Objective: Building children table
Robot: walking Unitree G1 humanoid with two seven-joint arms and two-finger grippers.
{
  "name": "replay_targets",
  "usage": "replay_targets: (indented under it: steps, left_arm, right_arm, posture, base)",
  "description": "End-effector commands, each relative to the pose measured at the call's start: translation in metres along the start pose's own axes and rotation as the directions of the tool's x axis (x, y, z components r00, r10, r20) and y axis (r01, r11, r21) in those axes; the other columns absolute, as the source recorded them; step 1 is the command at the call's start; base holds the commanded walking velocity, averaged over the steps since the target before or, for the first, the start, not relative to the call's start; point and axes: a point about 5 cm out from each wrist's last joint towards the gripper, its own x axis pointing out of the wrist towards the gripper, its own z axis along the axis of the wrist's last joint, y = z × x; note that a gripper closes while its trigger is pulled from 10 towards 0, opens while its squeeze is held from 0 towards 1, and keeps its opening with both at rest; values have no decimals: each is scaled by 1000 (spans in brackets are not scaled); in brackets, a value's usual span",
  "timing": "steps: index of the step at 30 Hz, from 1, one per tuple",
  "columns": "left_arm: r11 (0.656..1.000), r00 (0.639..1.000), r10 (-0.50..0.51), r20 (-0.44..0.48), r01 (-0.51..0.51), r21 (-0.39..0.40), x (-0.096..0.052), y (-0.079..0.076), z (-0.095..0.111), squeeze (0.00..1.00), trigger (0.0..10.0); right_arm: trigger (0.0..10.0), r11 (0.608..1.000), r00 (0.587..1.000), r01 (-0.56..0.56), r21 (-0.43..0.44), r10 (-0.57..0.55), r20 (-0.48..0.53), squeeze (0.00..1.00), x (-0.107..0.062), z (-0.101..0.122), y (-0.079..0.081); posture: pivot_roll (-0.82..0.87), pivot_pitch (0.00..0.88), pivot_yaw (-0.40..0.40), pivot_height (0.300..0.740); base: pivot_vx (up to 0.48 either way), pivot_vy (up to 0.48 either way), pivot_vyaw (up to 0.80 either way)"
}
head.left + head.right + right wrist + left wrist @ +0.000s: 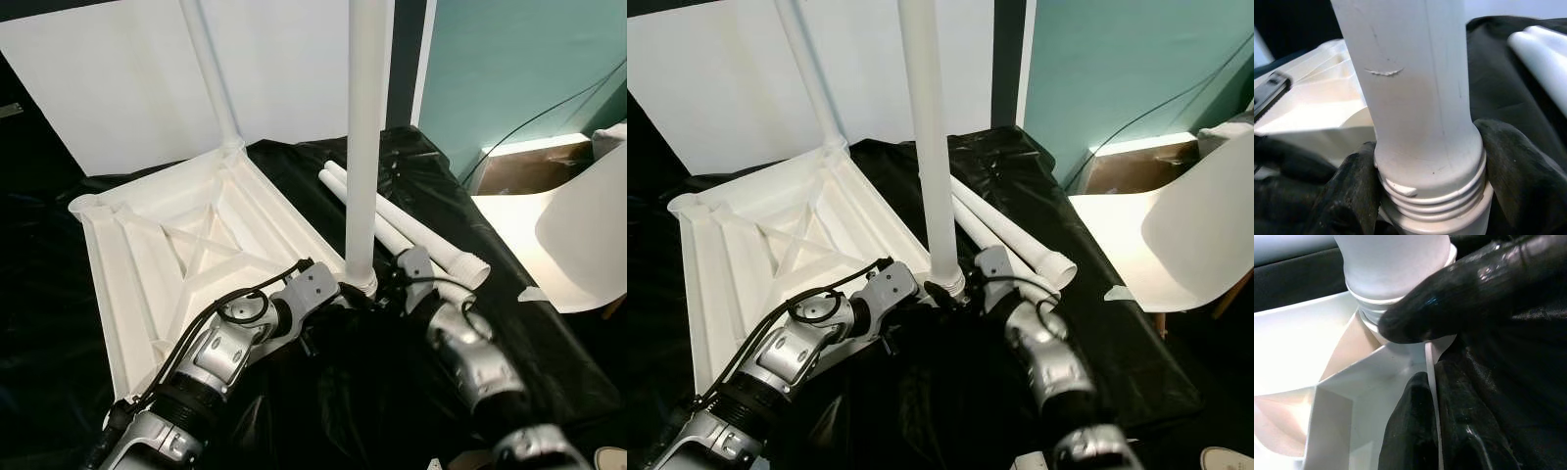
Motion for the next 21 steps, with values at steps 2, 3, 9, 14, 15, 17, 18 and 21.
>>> replay_targets:
  steps: [2, 3, 9, 14, 15, 17, 18, 21]
  left_arm:
    - [990, 989, -121, -89, 114, -79, 10, -23, -30, 0, 10000]
    - [990, 989, -121, -89, 114, -79, 10, -23, -30, 0, 10000]
    - [988, 986, -135, -99, 127, -83, 8, -23, -35, 0, 10000]
    - [974, 979, -198, -57, 190, -126, -5, -29, -45, 0, 10000]
    - [974, 979, -198, -57, 190, -126, -5, -29, -45, 0, 10000]
    - [970, 974, -218, -59, 210, -124, -8, -30, -47, 0, 10000]
    - [965, 969, -241, -60, 232, -123, -11, -32, -50, 0, 9137]
    - [953, 954, -288, -78, 278, -117, -19, -33, -57, 0, 8667]
  right_arm:
    - [0, 995, 993, 83, 55, -87, 78, 0, 6, 10, 1]
    - [0, 995, 993, 83, 55, -87, 78, 0, 6, 10, 1]
    - [0, 991, 989, 101, 86, -110, 101, 0, 5, 12, -1]
    - [10000, 996, 995, -28, 81, 20, 102, 0, 8, 24, 14]
    - [10000, 996, 995, -28, 81, 20, 102, 0, 8, 24, 14]
    - [10000, 996, 993, -58, 69, 50, 109, 0, 8, 28, 16]
    - [10000, 995, 990, -87, 49, 81, 114, 0, 8, 32, 19]
    - [10000, 986, 979, -168, -9, 168, 114, 0, 4, 39, 22]
  posture:
    - [76, 0, 35, 740]
    - [76, 0, 35, 740]
    - [72, 0, 45, 740]
    - [70, 0, 52, 740]
    - [70, 0, 52, 740]
    - [67, 0, 53, 740]
    - [66, 0, 54, 740]
    - [56, 0, 61, 740]
  base:
    - [0, 0, 0]
    - [0, 0, 0]
    - [0, 0, 0]
    - [0, 0, 0]
    - [0, 0, 0]
    - [0, 0, 0]
    - [0, 0, 0]
    - [0, 0, 0]
